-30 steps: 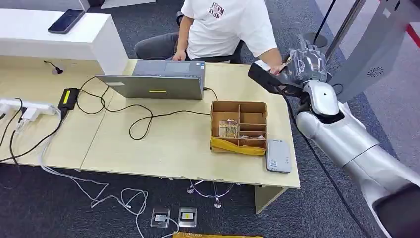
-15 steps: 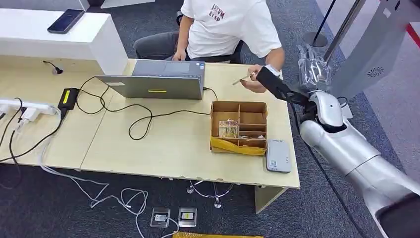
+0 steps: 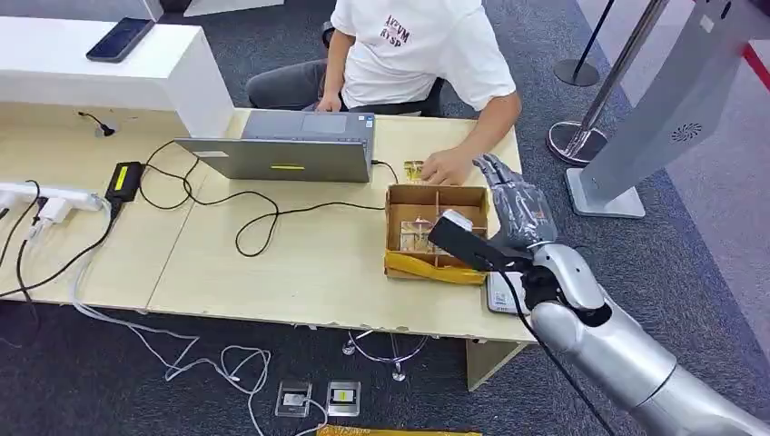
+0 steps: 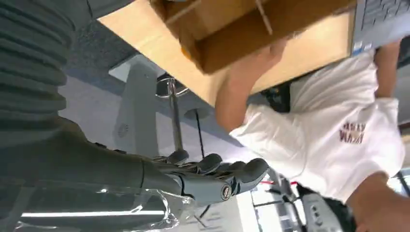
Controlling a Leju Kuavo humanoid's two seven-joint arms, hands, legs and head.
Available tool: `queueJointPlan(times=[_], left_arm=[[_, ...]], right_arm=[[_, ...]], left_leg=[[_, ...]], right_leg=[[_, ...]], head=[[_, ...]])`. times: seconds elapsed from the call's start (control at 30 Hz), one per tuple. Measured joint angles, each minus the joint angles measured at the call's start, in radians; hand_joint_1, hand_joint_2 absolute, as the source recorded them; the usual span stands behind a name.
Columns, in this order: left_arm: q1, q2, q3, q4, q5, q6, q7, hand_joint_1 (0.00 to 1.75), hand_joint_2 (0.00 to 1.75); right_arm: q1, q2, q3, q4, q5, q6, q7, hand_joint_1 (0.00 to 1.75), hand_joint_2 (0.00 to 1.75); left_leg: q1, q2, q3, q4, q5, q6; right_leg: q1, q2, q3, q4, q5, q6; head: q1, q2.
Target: Pass the card to the sensor for recognition and then transmit it.
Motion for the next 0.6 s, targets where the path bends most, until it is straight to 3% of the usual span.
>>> queueJointPlan(times=[0.4, 0.6], left_arm=[[0.000, 0.000, 0.000, 0.000, 0.011, -0.002, 0.007, 0.00, 1.75], [0.000, 0.000, 0.000, -0.001, 0.021, 0.000, 0.009, 0.00, 1.75]], right_arm=[[0.016, 0.007, 0.032, -0.009, 0.098, 0.124, 0.050, 0.00, 1.75], [0.016, 0.027, 0.059, 0.020, 0.141, 0.140, 0.067, 0.00, 1.75]], left_leg=[[0.000, 0.000, -0.001, 0.000, 0.000, 0.000], [0.000, 0.000, -0.001, 0.000, 0.000, 0.000]], right_leg=[[0.000, 0.000, 0.000, 0.000, 0.000, 0.000], [0.000, 0.000, 0.000, 0.000, 0.000, 0.000]], head=[[0.000, 0.000], [0.000, 0.000]])
